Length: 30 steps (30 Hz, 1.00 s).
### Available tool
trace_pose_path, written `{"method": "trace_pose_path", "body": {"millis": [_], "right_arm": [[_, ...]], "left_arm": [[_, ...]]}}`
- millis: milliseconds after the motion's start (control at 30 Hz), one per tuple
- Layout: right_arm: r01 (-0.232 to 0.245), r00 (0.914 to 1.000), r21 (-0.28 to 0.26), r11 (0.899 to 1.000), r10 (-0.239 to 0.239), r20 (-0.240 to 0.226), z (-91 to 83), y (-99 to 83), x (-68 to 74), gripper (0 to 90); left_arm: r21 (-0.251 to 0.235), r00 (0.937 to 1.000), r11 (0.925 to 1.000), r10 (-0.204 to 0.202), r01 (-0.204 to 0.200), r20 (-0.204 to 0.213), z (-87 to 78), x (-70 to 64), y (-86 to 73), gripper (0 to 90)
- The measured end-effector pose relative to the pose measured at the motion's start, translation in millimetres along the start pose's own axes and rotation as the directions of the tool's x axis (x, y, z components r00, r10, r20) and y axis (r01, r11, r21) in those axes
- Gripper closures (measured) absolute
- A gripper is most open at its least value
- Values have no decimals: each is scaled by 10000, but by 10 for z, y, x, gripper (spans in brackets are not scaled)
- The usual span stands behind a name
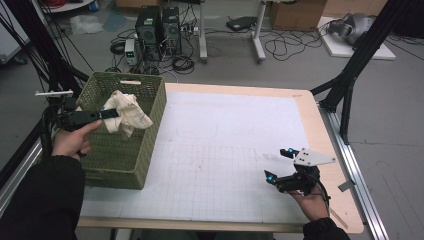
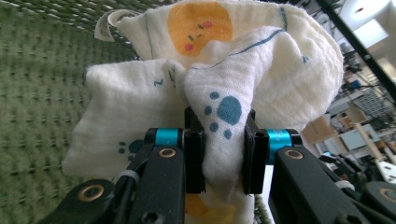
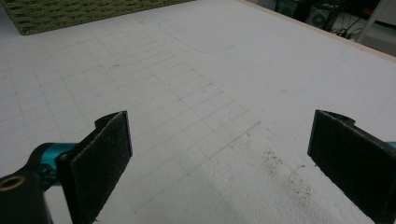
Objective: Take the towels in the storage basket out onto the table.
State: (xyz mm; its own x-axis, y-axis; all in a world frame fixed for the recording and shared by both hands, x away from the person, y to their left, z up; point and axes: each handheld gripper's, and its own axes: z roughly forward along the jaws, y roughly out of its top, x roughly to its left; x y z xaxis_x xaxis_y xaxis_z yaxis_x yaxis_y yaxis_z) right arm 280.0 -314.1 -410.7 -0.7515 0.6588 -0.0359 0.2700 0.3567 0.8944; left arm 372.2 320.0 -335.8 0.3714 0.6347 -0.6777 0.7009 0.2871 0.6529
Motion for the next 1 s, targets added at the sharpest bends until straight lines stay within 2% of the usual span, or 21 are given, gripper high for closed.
{"method": "trace_pose_path", "body": {"millis": [400,1000], "right_arm": [[55,10000,-31,10000,-54,44,-2,3,-5,54],[4,10000,-8,10000,-4,-5,3,4,0,55]], "left_arm": [[-21,9989,9998,-220,222,420,-3,-46,42,752],[79,9964,9999,85,-92,848,85,-210,104,752]]}}
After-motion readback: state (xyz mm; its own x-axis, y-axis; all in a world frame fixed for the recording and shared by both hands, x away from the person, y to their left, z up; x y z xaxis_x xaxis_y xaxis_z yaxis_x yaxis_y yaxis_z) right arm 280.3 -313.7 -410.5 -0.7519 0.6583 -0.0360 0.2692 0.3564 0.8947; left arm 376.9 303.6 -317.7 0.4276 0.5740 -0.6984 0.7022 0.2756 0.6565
